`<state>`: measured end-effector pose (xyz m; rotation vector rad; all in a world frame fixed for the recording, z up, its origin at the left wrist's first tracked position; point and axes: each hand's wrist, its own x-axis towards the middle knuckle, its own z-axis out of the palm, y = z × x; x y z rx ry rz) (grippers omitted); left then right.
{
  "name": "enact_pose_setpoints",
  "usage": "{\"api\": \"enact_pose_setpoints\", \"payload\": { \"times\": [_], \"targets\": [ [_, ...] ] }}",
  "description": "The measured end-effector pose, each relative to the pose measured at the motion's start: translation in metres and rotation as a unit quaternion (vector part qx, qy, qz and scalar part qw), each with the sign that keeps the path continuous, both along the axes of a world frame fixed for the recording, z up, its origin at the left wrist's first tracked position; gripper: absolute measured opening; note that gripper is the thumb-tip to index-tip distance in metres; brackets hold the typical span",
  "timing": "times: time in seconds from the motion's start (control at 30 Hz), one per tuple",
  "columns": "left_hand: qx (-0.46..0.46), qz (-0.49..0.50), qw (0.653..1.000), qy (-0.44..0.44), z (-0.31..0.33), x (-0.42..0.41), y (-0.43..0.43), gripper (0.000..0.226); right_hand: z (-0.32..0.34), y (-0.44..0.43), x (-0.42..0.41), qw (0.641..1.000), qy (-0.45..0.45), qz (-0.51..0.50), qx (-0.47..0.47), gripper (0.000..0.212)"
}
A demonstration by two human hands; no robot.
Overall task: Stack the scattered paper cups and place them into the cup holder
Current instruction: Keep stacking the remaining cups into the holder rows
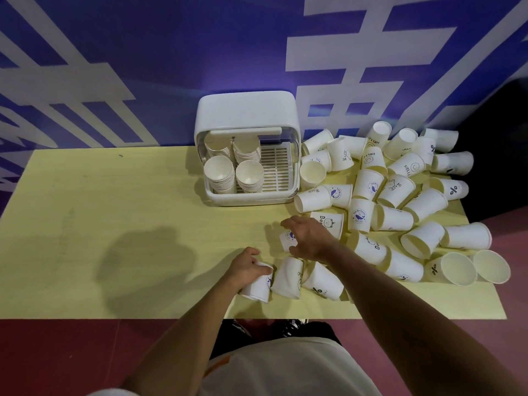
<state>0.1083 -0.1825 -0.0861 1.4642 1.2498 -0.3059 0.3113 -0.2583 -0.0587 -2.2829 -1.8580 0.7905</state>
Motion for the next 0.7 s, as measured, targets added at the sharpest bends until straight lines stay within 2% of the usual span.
{"api": "enact_pose_setpoints", "payload": {
  "times": [0.43, 0.57, 0.7],
  "targets": [
    [-0.013, 0.012, 1.000, 0.002, 0.004, -0.004, 0.003, 0.069, -0.018, 0.006, -0.009, 0.994, -0.100, 0.049, 0.012, 0.065],
    [-0.021, 0.031, 0.999, -0.002, 0.003, -0.004, 0.006, 0.064, -0.024, 0.008, -0.011, 0.994, -0.095, 0.048, 0.008, 0.061],
    [-0.013, 0.057, 0.998, -0.010, 0.005, -0.004, 0.015, 0.056, -0.017, 0.012, -0.013, 0.999, -0.040, 0.006, 0.019, 0.066]
  ]
}}
